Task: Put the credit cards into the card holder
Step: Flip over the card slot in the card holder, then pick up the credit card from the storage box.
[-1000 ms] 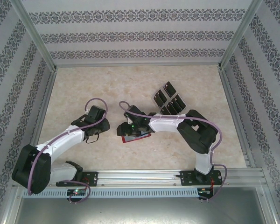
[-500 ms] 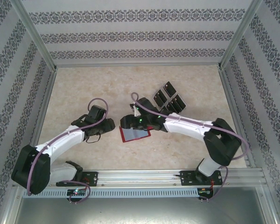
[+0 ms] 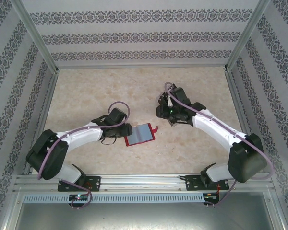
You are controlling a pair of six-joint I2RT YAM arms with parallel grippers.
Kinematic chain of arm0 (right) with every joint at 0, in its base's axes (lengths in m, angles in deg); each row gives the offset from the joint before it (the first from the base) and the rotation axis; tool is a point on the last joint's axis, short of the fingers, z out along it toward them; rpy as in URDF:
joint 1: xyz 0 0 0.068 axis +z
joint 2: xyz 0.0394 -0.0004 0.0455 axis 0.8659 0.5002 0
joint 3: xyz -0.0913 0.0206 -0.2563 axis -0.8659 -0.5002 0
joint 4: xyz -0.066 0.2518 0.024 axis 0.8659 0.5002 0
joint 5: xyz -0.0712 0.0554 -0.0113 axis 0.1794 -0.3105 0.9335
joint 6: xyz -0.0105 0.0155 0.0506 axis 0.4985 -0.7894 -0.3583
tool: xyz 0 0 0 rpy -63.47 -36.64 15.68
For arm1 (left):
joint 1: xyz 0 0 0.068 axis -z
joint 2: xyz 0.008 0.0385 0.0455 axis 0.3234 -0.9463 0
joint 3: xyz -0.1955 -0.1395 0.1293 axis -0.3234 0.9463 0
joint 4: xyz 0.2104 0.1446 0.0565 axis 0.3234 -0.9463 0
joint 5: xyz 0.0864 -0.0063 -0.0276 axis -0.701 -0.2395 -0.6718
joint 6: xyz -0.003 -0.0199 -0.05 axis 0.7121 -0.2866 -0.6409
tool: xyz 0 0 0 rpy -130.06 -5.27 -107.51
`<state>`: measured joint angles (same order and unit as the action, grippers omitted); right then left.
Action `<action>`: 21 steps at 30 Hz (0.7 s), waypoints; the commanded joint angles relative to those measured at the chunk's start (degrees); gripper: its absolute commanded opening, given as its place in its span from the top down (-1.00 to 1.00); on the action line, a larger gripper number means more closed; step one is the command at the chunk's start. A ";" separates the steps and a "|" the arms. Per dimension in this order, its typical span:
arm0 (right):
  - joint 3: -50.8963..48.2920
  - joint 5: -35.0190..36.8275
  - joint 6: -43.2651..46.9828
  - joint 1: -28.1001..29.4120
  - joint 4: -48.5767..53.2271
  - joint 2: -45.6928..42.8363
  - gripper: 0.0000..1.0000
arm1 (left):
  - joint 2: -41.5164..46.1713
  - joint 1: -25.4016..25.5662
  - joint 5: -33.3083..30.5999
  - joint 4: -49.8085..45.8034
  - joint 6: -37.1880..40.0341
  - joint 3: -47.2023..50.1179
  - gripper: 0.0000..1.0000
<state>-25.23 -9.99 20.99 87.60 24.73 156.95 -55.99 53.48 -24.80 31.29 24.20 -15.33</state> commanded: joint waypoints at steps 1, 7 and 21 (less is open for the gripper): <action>2.95 5.47 9.38 -2.17 8.99 2.06 0.24 | -0.96 1.00 -2.40 -1.63 1.52 -1.65 -0.24; 7.09 10.01 15.41 -2.83 13.41 7.86 0.35 | -0.59 1.03 -2.92 -1.98 2.13 -1.57 -0.26; 11.89 17.39 20.03 -2.80 15.20 18.19 0.38 | 0.61 0.99 -3.33 -2.21 2.24 -1.03 -0.27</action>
<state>-14.94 4.96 39.26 84.85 38.09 173.78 -56.82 53.78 -26.81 30.88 25.51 -15.66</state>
